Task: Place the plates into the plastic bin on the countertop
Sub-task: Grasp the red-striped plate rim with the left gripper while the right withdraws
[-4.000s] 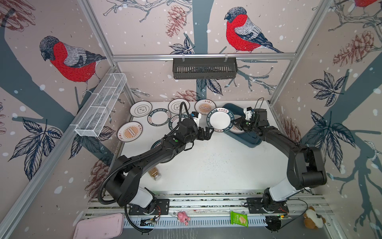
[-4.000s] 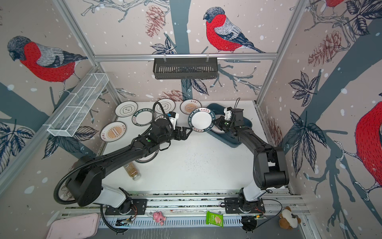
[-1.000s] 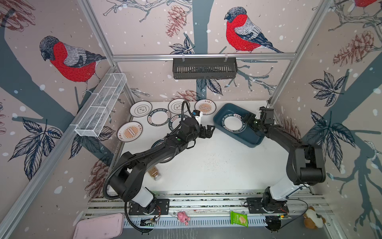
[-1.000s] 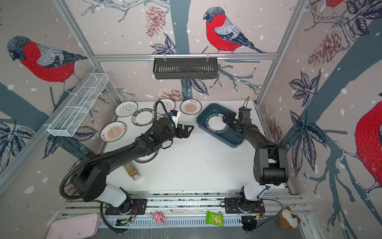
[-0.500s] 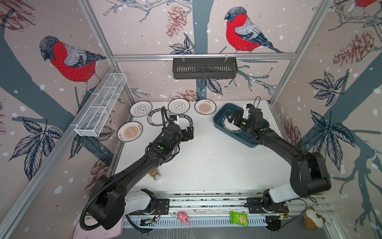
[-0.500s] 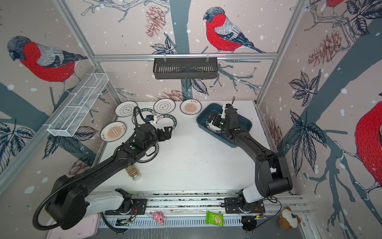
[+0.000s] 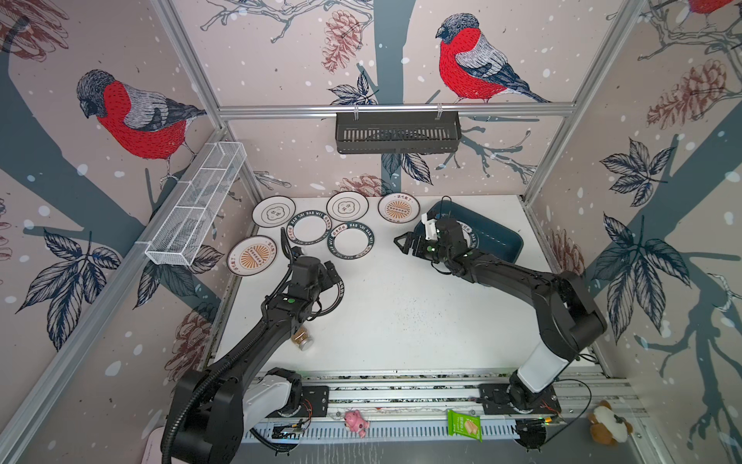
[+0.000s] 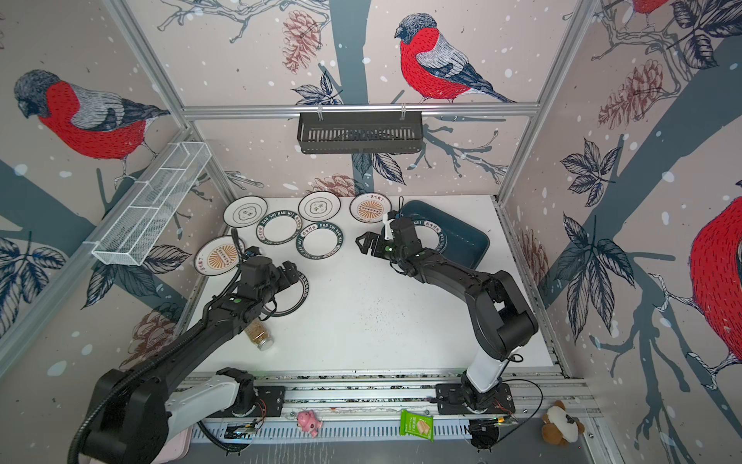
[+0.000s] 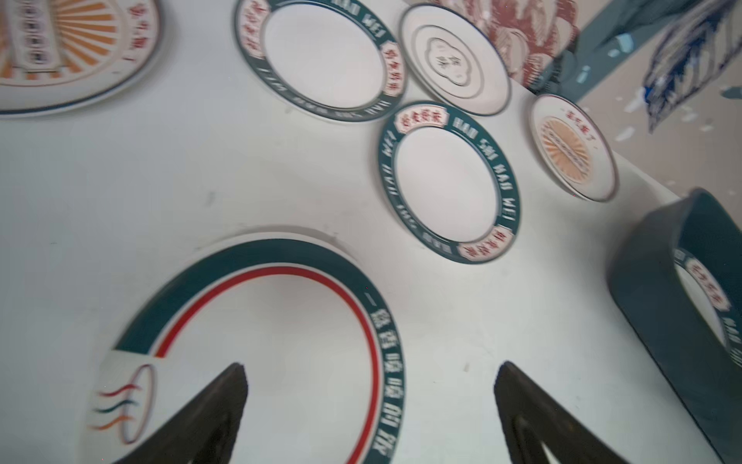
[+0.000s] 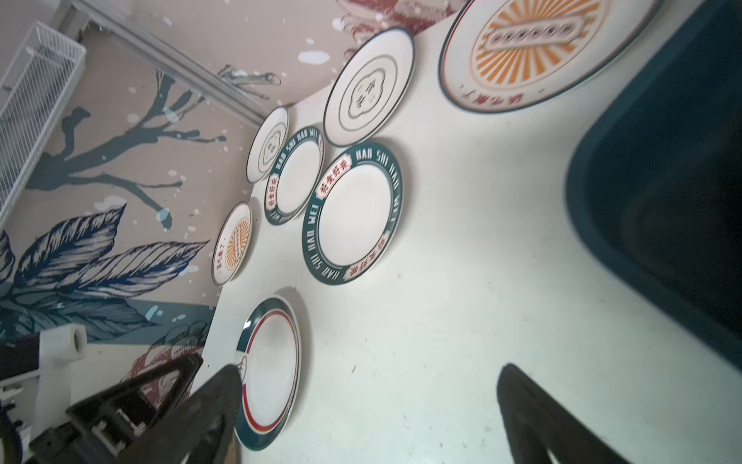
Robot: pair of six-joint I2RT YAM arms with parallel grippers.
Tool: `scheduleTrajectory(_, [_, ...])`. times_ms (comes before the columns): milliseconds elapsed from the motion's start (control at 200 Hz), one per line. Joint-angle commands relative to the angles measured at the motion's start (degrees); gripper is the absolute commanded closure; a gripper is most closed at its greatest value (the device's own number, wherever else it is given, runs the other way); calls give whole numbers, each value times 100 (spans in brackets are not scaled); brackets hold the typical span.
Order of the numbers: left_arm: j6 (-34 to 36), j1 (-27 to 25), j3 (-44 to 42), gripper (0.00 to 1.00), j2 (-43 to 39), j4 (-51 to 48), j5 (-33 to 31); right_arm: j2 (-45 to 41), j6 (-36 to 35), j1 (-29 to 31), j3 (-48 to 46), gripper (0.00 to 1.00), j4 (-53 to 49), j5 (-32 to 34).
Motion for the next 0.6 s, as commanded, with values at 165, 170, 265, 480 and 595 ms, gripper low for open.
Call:
scheduleTrajectory(165, [123,1005,-352,4,-353,72,618,799,268,620,404,1,258,-391])
scheduleTrajectory(170, [127,1015,-353,4,-351,78,632,815,266,628,415,2,269,-397])
scheduleTrajectory(265, [237,1315,-390,4,-284,190,783,1078,335,790,573,2,348,-558])
scheduleTrajectory(480, [255,1775,-494,4,162,610,1136,1692,386,1087,1091,3,237,-881])
scheduleTrajectory(595, [219,1825,-451,4,438,692,1150,1968,489,1153,1277,4,239,-1093])
